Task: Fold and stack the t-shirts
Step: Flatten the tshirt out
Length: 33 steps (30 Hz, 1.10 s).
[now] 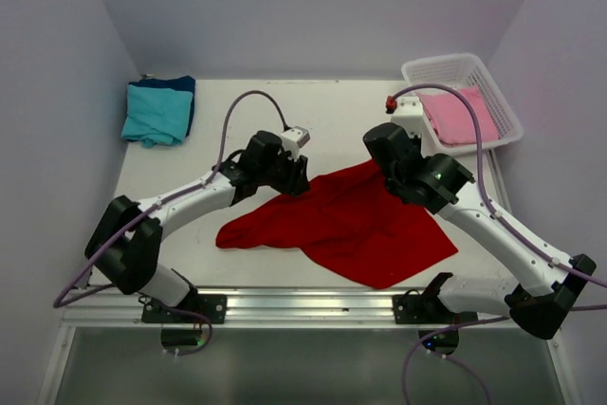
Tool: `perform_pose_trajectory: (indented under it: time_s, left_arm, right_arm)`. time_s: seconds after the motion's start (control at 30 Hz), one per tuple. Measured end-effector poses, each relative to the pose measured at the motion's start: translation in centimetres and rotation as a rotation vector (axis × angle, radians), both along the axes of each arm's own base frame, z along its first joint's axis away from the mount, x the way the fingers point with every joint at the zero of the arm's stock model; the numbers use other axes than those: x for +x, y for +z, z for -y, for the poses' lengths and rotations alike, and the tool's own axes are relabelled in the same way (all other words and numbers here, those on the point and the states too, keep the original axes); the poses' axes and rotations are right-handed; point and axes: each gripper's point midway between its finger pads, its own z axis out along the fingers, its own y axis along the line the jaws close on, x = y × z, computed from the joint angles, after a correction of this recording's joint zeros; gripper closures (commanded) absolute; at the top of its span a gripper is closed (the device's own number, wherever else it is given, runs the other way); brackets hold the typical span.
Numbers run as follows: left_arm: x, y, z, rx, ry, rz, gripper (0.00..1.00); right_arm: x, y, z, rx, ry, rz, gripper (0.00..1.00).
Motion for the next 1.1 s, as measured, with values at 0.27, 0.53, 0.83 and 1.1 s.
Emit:
perform_pose_trajectory:
  time_s: [0.27, 0.53, 0.83, 1.1]
  left_arm:
    - [-1.2, -4.9, 2.3, 0.047, -0.158, -0.117, 0.60]
    - [-1.1, -5.3, 3.2, 0.036, -0.209, -0.124, 0.61]
    - [-1.3, -6.9, 3.5, 0.045, -0.237, -0.155, 0.60]
    - [-1.5, -6.8, 3.6, 0.040, -0.245, -0.160, 0.52]
  right_arm:
    - [0.1, -0.3, -0.2, 0.005, 0.004, -0.001, 1.00]
    - [0.0, -0.8, -0.1, -0.002, 0.004, -0.009, 1.00]
    - [-0.1, -1.1, -0.1, -0.006, 0.005, -0.014, 1.00]
    - [-0.3, -1.2, 0.1, -0.001, 0.004, -0.013, 1.00]
